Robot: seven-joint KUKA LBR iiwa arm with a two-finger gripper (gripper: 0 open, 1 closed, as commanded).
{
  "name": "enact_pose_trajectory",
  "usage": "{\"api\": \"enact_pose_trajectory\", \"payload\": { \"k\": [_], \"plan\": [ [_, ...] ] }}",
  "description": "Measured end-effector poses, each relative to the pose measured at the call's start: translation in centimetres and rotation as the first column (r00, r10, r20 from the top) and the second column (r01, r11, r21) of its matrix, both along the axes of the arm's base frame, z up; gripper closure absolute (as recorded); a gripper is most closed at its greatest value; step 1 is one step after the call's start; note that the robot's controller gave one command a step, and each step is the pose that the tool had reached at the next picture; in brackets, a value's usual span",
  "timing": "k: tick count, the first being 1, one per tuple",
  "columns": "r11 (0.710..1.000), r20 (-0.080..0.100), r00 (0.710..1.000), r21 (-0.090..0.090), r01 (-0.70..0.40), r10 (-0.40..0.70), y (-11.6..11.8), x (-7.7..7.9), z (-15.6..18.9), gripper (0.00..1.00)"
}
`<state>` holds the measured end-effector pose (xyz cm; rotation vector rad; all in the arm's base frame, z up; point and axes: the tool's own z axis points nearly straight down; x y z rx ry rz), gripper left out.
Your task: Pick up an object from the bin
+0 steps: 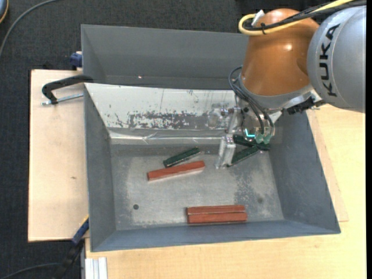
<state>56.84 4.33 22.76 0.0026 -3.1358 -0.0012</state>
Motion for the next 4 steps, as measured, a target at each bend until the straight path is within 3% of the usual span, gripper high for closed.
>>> {"api": "enact_pose_trajectory", "payload": {
  "k": [1,2,3,4],
  "plan": [
    [1.0,0.0,1.0,0.002,-0.011,0.011,3.4,2.0,-7.4,0.0],
    [0.998,-0.001,0.998,0.001,0.06,-0.06,7.0,2.6,-16.2,0.0],
    [0.998,0.007,0.998,0.002,0.063,-0.063,6.9,2.9,-15.6,1.0],
    [0.999,0.02,0.998,0.006,0.054,-0.054,11.1,3.2,2.3,1.0]
  ]
}}
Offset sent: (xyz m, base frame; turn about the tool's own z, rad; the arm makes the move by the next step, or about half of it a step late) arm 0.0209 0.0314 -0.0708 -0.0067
